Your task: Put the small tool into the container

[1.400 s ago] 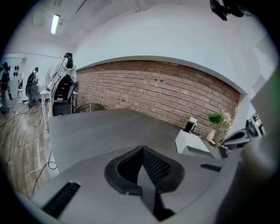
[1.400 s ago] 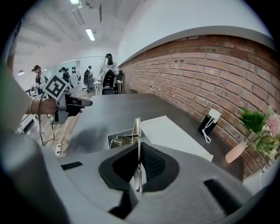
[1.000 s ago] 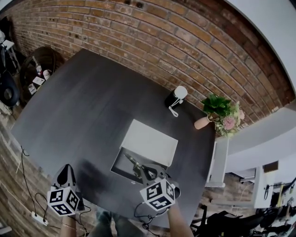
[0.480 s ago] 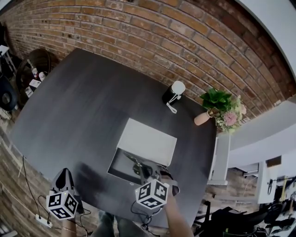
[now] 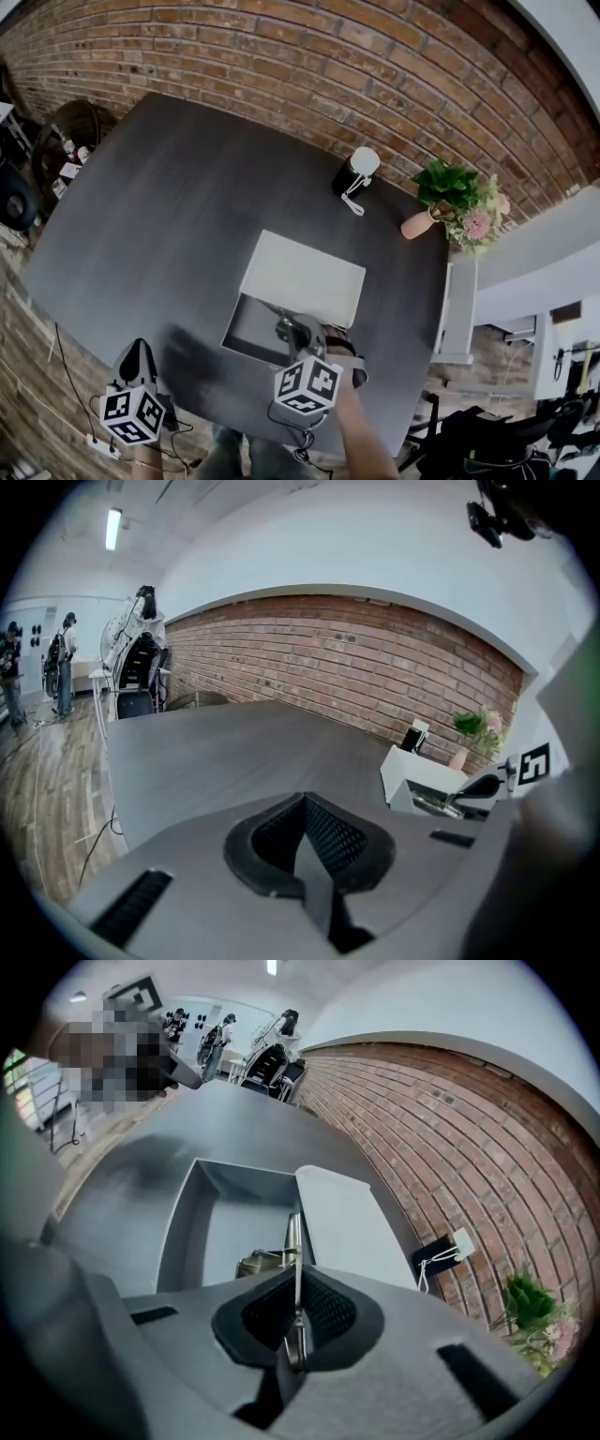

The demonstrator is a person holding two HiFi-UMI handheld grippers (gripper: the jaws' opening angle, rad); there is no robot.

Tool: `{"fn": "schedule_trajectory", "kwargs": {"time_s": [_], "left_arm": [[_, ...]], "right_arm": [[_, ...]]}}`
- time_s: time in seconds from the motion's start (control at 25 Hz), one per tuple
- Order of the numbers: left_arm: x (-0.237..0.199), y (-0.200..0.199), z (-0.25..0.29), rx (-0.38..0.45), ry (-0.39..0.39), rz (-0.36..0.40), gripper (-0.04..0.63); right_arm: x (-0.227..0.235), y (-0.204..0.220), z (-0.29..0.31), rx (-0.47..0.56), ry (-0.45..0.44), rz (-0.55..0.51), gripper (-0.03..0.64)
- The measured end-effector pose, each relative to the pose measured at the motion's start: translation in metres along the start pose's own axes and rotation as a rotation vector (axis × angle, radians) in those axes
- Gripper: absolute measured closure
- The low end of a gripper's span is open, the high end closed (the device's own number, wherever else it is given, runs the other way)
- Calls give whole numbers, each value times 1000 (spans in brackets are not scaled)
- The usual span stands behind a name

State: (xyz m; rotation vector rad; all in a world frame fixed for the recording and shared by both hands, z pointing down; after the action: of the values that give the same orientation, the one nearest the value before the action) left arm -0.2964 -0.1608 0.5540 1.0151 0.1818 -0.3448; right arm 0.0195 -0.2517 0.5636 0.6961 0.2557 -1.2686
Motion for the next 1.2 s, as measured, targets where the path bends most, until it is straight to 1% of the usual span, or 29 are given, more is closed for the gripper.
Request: {"fn": "schedule_trajectory", "kwargs": {"time_s": [0.36,0.56,0.84,1.2], "left_arm": [[7,0,3,-8,25,-6,594],[2,-3,1,-5,25,-9,594],[-3,-3,0,-17,34,-17,594],[-1,-5,-2,-26,71,-17,594]], "right_arm": [[-2,0,9,-26,2,1,607],[0,0,9,-24,-14,26,605],[2,-1,9,-16,-56,68,595],[3,2,10,-13,-131,99,553]]}}
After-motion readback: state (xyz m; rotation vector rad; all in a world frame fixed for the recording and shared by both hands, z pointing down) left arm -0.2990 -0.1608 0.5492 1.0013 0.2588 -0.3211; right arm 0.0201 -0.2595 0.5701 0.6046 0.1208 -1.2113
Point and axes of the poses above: the fingertips, and each gripper's own axes: z forward along the fingers, x to its right, y out of its underside, the point moved 10 cm from there along -z, backward along the fingers, and after that the axes turned 7 degrees about -z, right-handed, at the moved point
